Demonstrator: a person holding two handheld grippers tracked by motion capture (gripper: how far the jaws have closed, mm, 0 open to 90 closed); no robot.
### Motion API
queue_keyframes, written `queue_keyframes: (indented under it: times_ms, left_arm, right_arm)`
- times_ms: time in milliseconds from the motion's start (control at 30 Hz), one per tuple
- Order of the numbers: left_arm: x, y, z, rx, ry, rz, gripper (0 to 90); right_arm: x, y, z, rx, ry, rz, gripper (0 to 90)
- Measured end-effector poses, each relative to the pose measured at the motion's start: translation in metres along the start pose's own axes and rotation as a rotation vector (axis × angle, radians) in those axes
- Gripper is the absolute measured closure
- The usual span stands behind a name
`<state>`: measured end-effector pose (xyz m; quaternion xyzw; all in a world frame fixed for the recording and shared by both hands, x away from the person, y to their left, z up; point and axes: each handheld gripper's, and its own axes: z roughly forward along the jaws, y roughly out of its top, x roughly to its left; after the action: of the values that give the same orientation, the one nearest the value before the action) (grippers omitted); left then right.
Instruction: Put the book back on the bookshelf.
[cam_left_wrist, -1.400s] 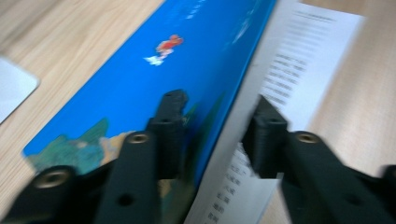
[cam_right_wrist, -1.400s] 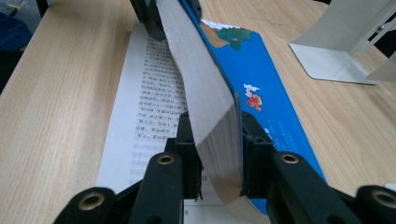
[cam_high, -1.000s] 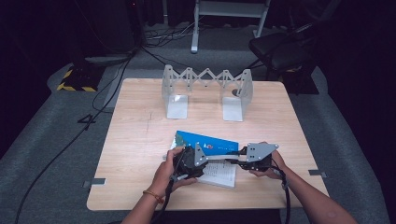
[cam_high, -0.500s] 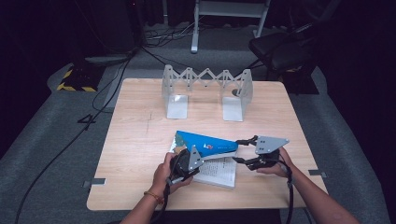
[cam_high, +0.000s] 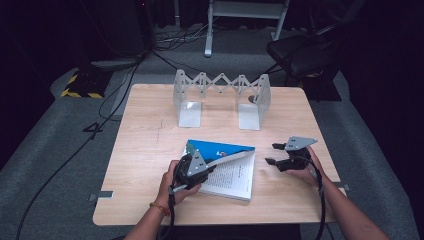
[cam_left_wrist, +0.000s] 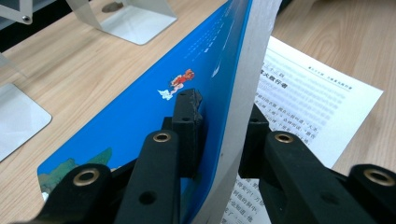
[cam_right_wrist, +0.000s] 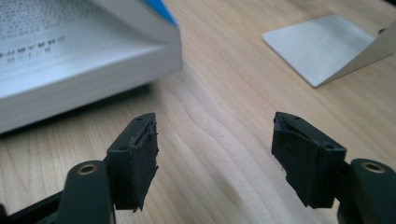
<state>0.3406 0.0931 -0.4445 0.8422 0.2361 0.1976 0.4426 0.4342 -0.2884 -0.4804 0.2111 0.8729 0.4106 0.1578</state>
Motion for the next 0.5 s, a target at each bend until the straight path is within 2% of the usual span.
queue_keyframes:
  times_ms: [33, 167, 233, 267, 300, 500]
  left_arm:
    - [0.002, 0.0, -0.002, -0.01, -0.003, -0.008, 74.8]
    - [0.01, -0.001, -0.009, -0.049, -0.011, -0.036, 75.0]
    - [0.013, -0.002, -0.012, -0.059, -0.015, -0.051, 75.0]
    - [0.013, -0.002, -0.012, -0.059, -0.015, -0.051, 75.0]
    - [0.014, -0.002, -0.013, -0.064, -0.02, -0.05, 75.0]
    - [0.016, -0.004, -0.015, -0.075, -0.035, -0.058, 74.8]
  right_arm:
    - [0.001, 0.0, 0.002, 0.002, 0.011, 0.005, 32.3]
    - [0.009, 0.003, 0.015, 0.02, 0.04, -0.026, 32.3]
    - [0.016, 0.005, 0.024, 0.027, 0.07, -0.047, 32.3]
    - [0.016, 0.005, 0.024, 0.027, 0.07, -0.047, 32.3]
    - [0.023, 0.008, 0.031, 0.026, 0.092, -0.078, 32.4]
    - [0.032, 0.015, 0.034, -0.047, 0.155, -0.075, 38.5]
